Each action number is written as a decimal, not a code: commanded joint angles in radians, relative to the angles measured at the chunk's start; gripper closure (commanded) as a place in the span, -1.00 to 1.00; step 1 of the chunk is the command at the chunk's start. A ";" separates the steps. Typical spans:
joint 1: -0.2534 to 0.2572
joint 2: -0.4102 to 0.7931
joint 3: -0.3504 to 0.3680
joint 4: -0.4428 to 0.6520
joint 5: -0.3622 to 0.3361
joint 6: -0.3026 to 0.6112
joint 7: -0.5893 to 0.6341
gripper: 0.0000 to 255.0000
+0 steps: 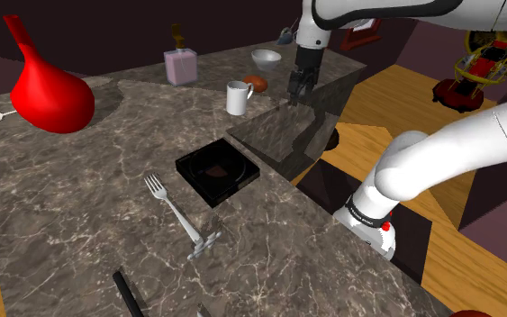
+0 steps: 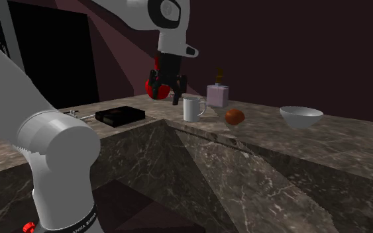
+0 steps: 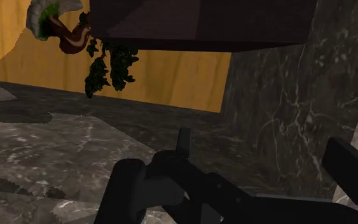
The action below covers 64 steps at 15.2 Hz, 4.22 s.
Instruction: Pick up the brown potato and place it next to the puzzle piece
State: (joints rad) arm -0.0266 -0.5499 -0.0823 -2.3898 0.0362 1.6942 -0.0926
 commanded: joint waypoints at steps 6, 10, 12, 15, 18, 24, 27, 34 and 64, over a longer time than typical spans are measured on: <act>-0.025 0.204 -0.032 0.096 -0.042 0.191 -0.027 -1.00; -0.037 0.324 -0.049 0.177 -0.056 0.277 -0.039 -1.00; -0.043 0.384 -0.058 0.224 -0.060 0.314 -0.045 -1.00; -0.053 0.474 -0.070 0.302 -0.063 0.362 -0.053 -1.00; -0.063 0.564 -0.081 0.389 -0.063 0.400 -0.062 -1.00; -0.079 0.695 -0.094 0.519 -0.056 0.450 -0.075 -1.00; -0.081 0.713 -0.094 0.502 -0.052 0.485 -0.077 -1.00; -0.083 0.737 -0.094 0.485 -0.047 0.526 -0.080 -1.00; -0.081 0.682 -0.096 0.632 -0.056 0.325 -0.080 1.00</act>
State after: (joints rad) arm -0.1078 0.1365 -0.1778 -1.7694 -0.0190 2.0355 -0.1728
